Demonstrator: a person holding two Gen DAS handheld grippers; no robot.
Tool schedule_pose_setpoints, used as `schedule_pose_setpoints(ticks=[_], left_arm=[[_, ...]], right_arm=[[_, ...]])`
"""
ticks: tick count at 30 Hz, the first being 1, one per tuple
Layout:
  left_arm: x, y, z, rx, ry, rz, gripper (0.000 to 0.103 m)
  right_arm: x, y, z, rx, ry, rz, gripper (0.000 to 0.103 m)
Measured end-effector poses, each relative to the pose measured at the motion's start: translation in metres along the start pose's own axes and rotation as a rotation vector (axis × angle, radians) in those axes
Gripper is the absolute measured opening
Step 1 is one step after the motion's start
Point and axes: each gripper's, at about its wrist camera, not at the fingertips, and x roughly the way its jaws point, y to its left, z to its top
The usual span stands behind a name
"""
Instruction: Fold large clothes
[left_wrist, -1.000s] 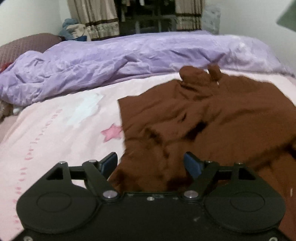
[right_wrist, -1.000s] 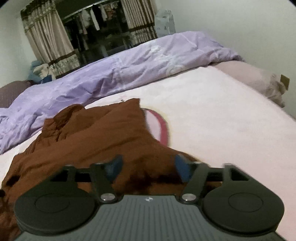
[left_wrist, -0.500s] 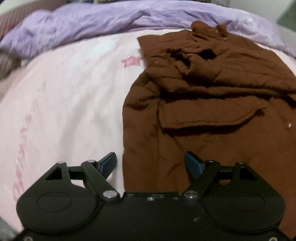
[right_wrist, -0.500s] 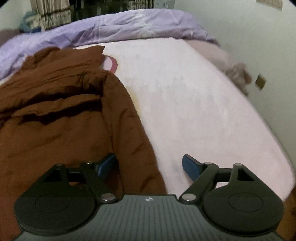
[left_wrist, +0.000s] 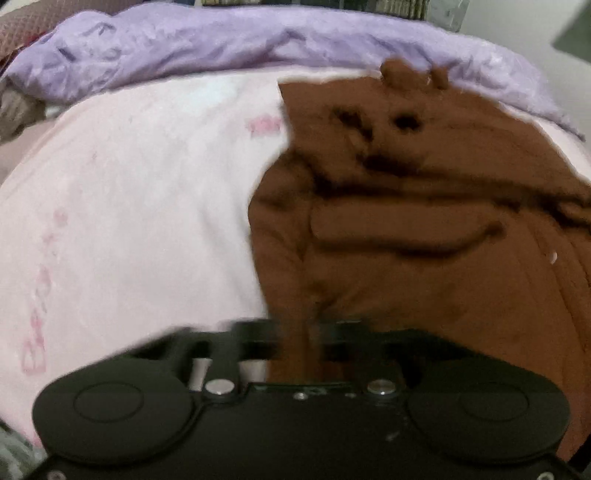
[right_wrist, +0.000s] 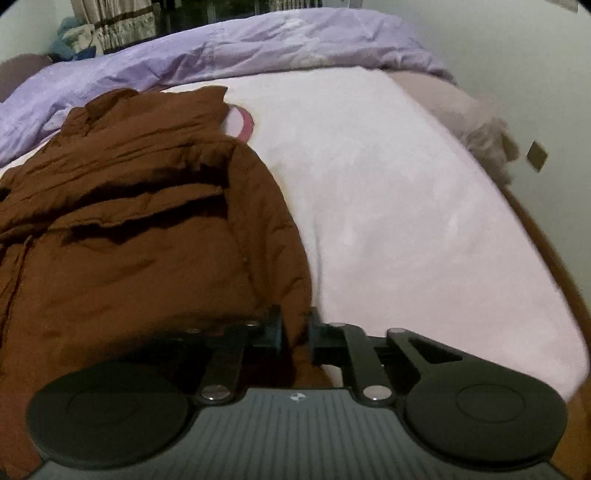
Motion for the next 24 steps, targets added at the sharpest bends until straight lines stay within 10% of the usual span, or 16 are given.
schedule_pose_setpoints(ticks=[6,12,16,18,22,24], left_arm=[[-0.044,0.017,0.027,0.056,-0.083,0.034,0.010],[0.005,0.024,-0.010,0.041,0.063,0.085,0.018],[-0.015,0.013,-0.006,0.076,-0.047,0.239,0.090],[-0.037,0.004,0.002,0.073,-0.164,0.264,0.100],[-0.062,-0.038,0.006,0.057,-0.317,0.066,0.103],[-0.044,-0.063,0.002,0.053,-0.285,0.010,0.103]], right_arm=[[-0.063,0.015,-0.006,0.081,-0.088,0.030,0.005],[0.000,0.019,-0.044,0.089,0.025,-0.098,0.020],[-0.013,0.043,-0.039,0.011,-0.067,-0.319,0.060],[-0.029,0.060,-0.035,0.000,-0.168,-0.418,0.058],[-0.053,0.108,-0.029,0.023,-0.357,-0.227,0.058],[-0.047,0.140,-0.027,-0.001,-0.337,-0.022,0.081]])
